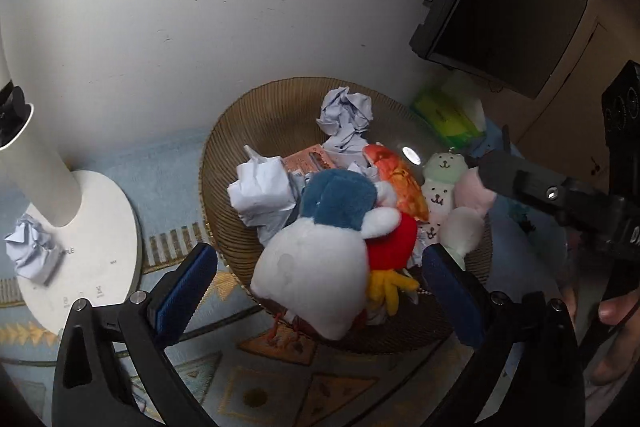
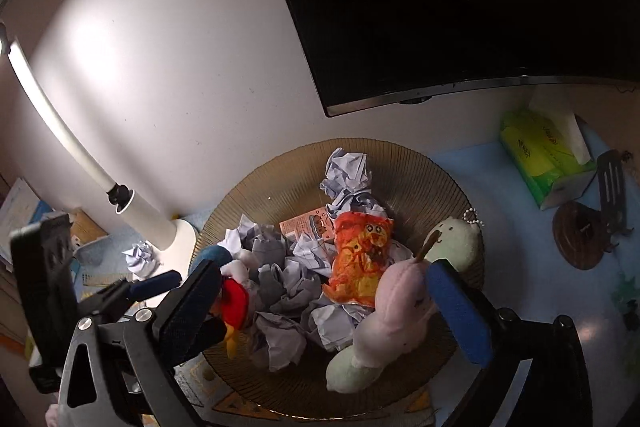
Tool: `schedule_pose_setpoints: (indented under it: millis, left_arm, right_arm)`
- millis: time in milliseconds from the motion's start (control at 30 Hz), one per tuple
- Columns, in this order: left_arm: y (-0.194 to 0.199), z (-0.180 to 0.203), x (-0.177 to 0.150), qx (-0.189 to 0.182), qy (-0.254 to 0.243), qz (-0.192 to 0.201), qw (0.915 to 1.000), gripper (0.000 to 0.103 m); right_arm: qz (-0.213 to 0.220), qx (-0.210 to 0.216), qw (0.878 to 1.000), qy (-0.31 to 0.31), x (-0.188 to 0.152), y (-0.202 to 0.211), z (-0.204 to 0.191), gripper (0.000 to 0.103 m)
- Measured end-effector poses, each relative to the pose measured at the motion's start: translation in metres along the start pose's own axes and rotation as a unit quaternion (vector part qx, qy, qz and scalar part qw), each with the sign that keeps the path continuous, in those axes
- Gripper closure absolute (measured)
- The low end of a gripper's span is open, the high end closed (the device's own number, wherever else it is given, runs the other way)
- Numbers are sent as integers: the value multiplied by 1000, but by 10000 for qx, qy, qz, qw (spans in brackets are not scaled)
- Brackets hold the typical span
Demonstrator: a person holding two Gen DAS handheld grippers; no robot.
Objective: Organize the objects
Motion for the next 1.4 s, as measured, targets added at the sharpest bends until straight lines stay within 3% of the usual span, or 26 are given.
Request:
schedule_pose_setpoints:
  millis: [67,167,467,633,800,1100,1167,1400]
  left_arm:
    - [5,-3,-3,317,-72,95,9994,0]
    - [25,-7,-4,425,-171,258,9986,0]
    - [114,-57,-21,1410,81,755,9871,0]
    - [157,-117,-59,2040,443,815,9746,0]
    - [153,-178,-114,2454,757,451,9654,0]
    - [90,-246,-194,2351,1286,-224,9632,0]
    - [94,-246,-196,2197,1341,26,9663,0]
    - [89,-239,-196,2245,1326,7,9654,0]
  right_arm:
    - [-2,86,9999,-70,0,3,-1,0]
    - [82,148,9997,-157,4,6,-3,0]
    - [310,468,9983,174,-8,34,-82,0]
    - [286,602,9954,694,-37,28,-143,0]
    - [15,420,9905,1312,-82,-13,-187,0]
    - [-953,-154,9782,1839,-166,-125,-194,0]
    - [-802,-423,9732,2114,-174,-130,-199,0]
    - [-827,-372,9715,2191,-174,-131,-200,0]
Point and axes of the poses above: each gripper's, at about its wrist camera, not at the fingertips, and y roughly against the way its jaws point, z to its right, x to its top, the point moved 4 cm from there along -y, roughly the way its jaws point, and after that the axes turned 9 degrees about -z, right-handed, at the moved point
